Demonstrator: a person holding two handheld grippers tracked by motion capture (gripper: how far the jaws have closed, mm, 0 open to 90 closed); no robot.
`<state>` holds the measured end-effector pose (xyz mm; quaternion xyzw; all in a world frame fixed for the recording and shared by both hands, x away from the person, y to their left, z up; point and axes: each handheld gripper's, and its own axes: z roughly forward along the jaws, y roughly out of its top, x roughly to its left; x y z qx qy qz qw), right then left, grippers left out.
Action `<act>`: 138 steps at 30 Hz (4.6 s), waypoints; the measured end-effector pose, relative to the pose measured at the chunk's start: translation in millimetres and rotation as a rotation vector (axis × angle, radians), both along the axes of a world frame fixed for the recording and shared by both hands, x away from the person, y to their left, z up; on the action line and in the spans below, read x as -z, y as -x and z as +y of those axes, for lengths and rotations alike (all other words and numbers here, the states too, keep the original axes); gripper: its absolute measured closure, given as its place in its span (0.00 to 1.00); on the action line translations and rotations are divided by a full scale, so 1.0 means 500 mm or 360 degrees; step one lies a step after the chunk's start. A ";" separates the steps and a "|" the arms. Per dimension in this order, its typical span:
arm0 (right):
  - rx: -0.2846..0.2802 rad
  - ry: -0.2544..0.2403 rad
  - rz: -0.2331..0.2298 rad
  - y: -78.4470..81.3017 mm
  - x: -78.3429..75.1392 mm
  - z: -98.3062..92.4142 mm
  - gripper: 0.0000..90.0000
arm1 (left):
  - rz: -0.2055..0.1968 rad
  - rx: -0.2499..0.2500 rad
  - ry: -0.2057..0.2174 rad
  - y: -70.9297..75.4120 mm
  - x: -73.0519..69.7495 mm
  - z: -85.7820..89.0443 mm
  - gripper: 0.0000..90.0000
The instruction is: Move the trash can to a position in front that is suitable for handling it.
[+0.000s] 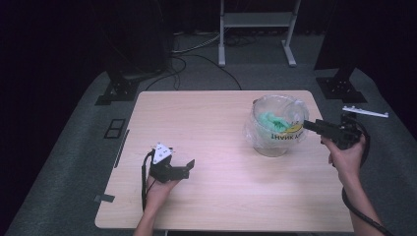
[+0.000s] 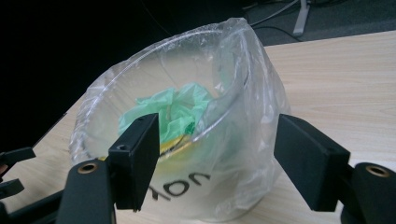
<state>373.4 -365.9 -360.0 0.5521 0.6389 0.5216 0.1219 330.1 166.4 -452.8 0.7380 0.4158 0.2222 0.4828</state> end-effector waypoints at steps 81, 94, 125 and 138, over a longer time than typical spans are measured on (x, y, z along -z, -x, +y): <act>-0.0497 -0.0002 0.0110 -0.045 0.018 0.413 0.38 | -0.0035 0.0083 -0.0012 0.016 -0.014 0.003 0.01; -0.0433 -0.0060 -0.0017 -0.021 0.026 0.335 0.34 | -0.0060 0.0184 0.0048 0.023 -0.048 -0.009 0.01; -0.0298 0.0034 0.0052 0.004 0.092 0.229 0.34 | -0.0045 0.0336 0.0203 -0.034 -0.157 -0.009 0.11; -0.0294 0.0025 0.0035 0.005 0.085 0.226 0.35 | 0.0028 0.0294 0.0203 -0.099 -0.178 -0.003 0.27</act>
